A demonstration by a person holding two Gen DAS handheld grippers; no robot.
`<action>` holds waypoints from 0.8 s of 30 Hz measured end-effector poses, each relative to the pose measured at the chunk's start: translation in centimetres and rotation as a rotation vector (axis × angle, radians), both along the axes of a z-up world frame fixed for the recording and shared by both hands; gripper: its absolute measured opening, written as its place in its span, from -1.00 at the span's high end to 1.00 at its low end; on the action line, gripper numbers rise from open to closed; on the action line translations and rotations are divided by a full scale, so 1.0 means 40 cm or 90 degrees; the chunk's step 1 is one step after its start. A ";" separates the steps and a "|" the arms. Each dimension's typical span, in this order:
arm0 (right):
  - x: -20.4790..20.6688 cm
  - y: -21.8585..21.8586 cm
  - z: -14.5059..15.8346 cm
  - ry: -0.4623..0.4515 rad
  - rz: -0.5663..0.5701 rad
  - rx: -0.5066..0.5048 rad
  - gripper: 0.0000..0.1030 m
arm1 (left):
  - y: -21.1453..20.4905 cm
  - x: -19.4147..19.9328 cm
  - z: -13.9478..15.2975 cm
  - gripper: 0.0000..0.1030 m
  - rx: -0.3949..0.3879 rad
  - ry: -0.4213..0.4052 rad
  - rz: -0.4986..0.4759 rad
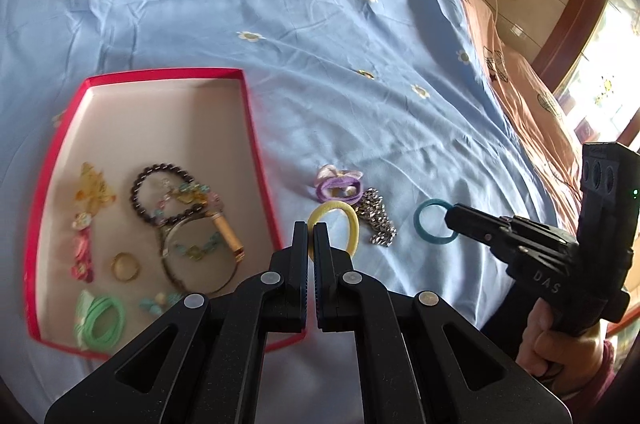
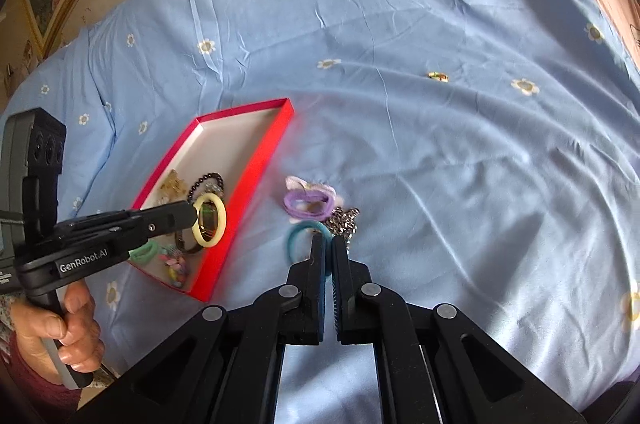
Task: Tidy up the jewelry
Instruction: 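Carry the yellow tie with the left gripper while the right carries the blue tie into the box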
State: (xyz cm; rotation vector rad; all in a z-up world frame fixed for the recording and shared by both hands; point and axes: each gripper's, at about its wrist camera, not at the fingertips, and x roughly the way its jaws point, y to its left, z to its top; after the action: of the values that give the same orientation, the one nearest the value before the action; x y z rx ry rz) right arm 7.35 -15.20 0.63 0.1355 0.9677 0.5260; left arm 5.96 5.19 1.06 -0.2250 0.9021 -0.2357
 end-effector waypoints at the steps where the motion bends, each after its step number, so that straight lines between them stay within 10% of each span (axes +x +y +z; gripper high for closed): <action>1: -0.005 0.006 0.004 0.000 0.005 0.003 0.95 | 0.010 -0.008 0.000 0.97 -0.001 0.000 0.006; 24: -0.053 0.247 0.006 0.018 0.137 0.031 0.95 | 0.252 -0.141 -0.036 0.96 -0.018 0.014 0.160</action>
State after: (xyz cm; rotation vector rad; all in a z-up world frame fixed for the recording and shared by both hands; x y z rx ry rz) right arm 5.24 -5.31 0.88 0.0835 1.0035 0.7480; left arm 0.33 15.26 -0.39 -0.3642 0.8829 -0.0134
